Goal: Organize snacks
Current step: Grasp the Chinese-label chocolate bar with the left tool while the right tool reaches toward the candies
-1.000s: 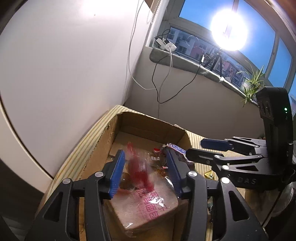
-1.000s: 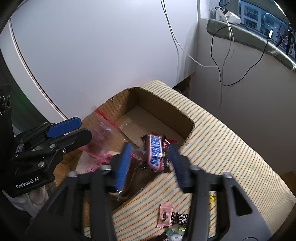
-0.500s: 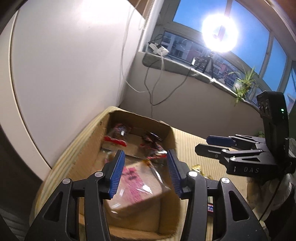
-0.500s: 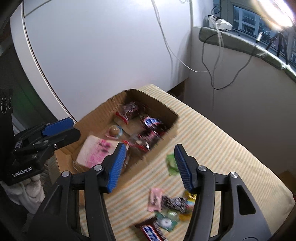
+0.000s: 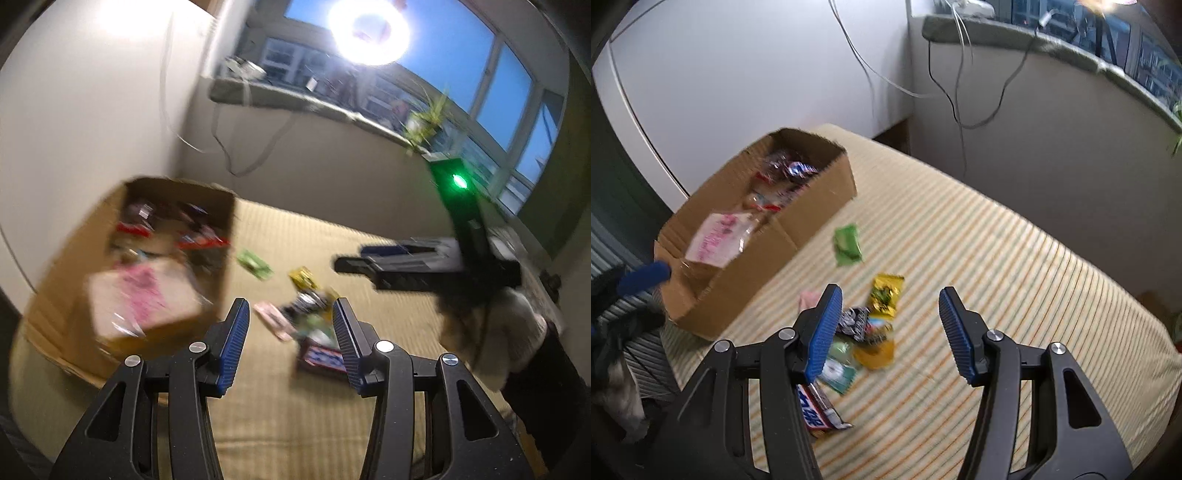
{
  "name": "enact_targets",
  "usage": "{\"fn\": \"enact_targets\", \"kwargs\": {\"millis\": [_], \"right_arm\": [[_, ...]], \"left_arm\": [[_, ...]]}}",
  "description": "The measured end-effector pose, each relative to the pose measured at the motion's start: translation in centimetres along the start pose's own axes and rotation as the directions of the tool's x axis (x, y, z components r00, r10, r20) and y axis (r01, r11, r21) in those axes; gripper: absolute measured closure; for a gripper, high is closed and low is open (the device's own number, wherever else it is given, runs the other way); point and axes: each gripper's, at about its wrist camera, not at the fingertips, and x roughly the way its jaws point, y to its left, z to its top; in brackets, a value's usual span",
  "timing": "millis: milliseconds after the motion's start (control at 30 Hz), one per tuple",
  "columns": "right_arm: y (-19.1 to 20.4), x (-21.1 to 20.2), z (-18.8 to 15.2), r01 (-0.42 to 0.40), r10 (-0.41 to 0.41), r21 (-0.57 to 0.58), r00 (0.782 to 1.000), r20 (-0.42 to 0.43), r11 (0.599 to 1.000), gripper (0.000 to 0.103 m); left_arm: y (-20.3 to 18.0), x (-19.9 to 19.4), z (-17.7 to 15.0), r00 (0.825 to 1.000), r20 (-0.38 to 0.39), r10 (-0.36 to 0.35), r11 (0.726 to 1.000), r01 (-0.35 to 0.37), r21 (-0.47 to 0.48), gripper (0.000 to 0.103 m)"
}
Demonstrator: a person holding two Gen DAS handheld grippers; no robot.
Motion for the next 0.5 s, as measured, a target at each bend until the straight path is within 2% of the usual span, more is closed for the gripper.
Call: {"fn": "enact_targets", "kwargs": {"millis": [167, 300, 400, 500], "right_arm": [[-0.9, 1.5, -1.2, -0.044, 0.045, 0.034, 0.998, -0.042, 0.998, 0.046], [-1.1, 2.6, -2.2, -0.058, 0.061, 0.051, 0.996, -0.062, 0.997, 0.046], [-1.7, 3.0, -2.7, -0.064, 0.07, 0.083, 0.995, -0.07, 0.995, 0.058], [-2.1, 3.4, -3.1, -0.068, 0.075, 0.088, 0.994, -0.081, 0.994, 0.059]], "left_arm": [[-2.4, 1.9, -2.1, 0.994, -0.099, -0.056, 0.998, 0.057, 0.017, 0.057], [-3.3, 3.1, -3.3, 0.986, -0.152, -0.065, 0.997, 0.069, 0.027, 0.057], [-3.3, 3.9, -4.0, 0.98, -0.185, -0.067, 0.997, 0.071, 0.015, 0.057], [-3.1, 4.7, -4.5, 0.977, -0.204, -0.06, 0.998, 0.062, 0.003, 0.057]]}}
